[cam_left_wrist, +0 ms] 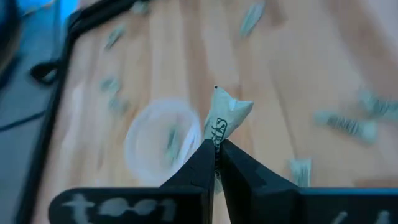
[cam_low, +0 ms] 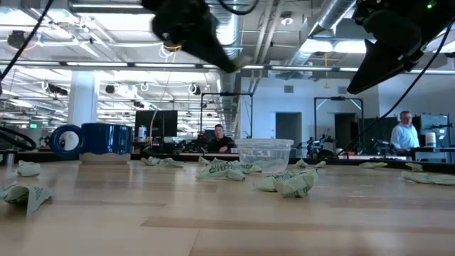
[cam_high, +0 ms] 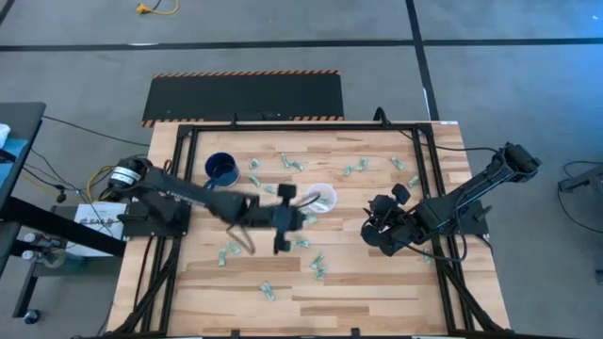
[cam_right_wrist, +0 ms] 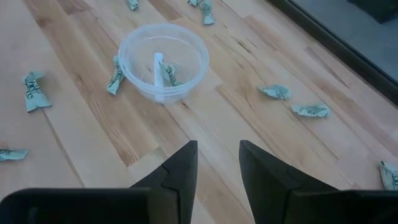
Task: Pick and place items into bin
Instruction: Put the gray stevia packet into the transparent bin
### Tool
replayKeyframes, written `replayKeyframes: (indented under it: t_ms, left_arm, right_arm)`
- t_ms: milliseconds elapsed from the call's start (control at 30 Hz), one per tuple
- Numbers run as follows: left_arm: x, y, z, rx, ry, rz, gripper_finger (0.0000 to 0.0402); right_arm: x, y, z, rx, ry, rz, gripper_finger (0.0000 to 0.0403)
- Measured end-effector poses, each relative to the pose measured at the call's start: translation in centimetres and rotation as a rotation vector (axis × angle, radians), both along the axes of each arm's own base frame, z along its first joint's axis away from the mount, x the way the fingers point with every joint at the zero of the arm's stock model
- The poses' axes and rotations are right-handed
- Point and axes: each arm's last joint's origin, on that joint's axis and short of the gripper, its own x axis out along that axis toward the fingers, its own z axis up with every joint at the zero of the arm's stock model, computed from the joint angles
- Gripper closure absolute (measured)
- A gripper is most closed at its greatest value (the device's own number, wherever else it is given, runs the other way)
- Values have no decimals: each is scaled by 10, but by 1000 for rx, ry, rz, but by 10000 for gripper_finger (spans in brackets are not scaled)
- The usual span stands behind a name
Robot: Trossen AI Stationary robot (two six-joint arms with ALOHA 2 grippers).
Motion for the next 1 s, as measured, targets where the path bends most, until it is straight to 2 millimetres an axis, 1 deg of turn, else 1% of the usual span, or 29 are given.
replayKeyframes:
  t_ms: [100,167,267,400,500,633,800,900,1000]
  left_arm:
    - [13,27,1,-134,-52,-104,398]
    - [20,45,-5,-205,-65,-140,398]
    - [31,69,-19,-267,-79,-136,399]
    - [40,93,-46,-340,-34,-107,399]
    - [43,103,-60,-395,-14,-101,399]
    - [44,111,-74,-408,24,-73,399]
    - [44,116,-74,-408,17,-62,386]
    - [44,117,-73,-410,13,-57,365]
    - [44,119,-74,-400,18,-38,335]
  right_arm:
    - [0,0,0,0,1,0,291]
    - [0,0,0,-1,1,0,291]
    - [0,0,0,-1,1,0,291]
    - [0,0,0,-1,2,0,291]
    - [0,0,0,-1,2,0,291]
    - [0,0,0,-2,3,0,291]
    - [0,0,0,-3,5,0,291]
    - [0,0,0,-3,5,0,291]
    - [0,0,0,-2,5,0,291]
